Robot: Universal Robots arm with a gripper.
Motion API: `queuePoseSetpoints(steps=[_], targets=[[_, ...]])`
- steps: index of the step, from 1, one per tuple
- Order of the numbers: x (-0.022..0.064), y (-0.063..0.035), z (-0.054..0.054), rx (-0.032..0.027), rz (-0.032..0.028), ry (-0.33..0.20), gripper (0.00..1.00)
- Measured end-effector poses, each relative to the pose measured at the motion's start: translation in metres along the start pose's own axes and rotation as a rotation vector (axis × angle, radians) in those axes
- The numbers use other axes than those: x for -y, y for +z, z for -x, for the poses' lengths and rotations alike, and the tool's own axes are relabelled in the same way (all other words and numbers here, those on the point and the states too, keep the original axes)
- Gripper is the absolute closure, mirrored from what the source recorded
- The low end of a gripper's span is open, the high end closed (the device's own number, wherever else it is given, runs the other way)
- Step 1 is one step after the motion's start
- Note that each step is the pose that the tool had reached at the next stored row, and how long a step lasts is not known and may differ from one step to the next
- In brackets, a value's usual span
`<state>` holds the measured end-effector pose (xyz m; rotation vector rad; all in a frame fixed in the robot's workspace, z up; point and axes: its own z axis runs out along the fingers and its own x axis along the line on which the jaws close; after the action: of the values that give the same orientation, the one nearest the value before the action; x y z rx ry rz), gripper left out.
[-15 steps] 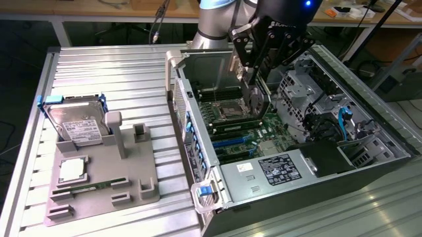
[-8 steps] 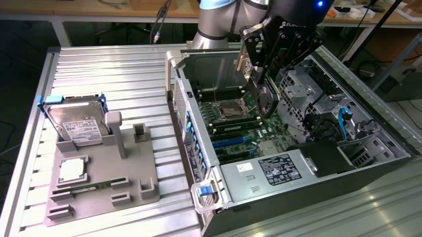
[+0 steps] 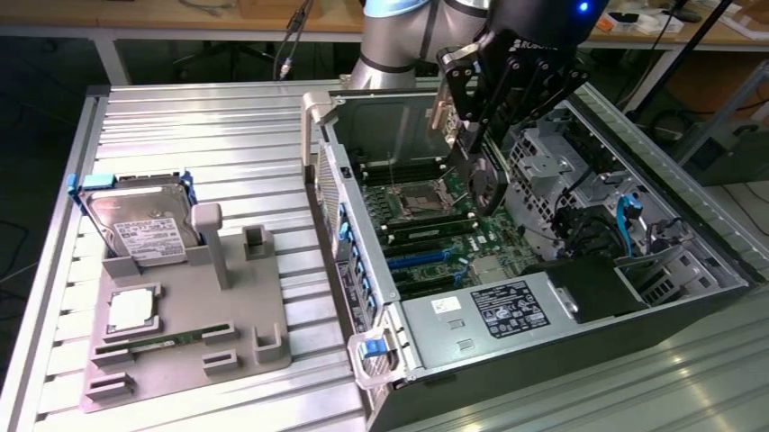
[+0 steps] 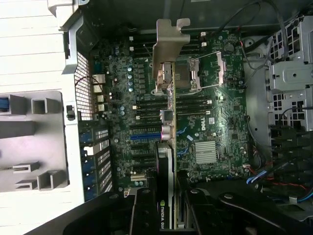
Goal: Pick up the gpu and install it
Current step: 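Insert the gpu into the slot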
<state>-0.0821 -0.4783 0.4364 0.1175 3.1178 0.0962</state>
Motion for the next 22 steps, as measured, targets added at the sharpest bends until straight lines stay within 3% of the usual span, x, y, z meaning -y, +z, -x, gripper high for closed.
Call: queuePoseSetpoints(steps=[9,19,22], targets=[[0.0000,0.0000,0.000,0.0000,0.0001,0.000,0.73],[-0.0020,0.0006,0.027,-0.0018,-0.0001,0.000,0.73],[-0.0021,0.0006,0.028,-0.0018,-0.0001,0.000,0.73]])
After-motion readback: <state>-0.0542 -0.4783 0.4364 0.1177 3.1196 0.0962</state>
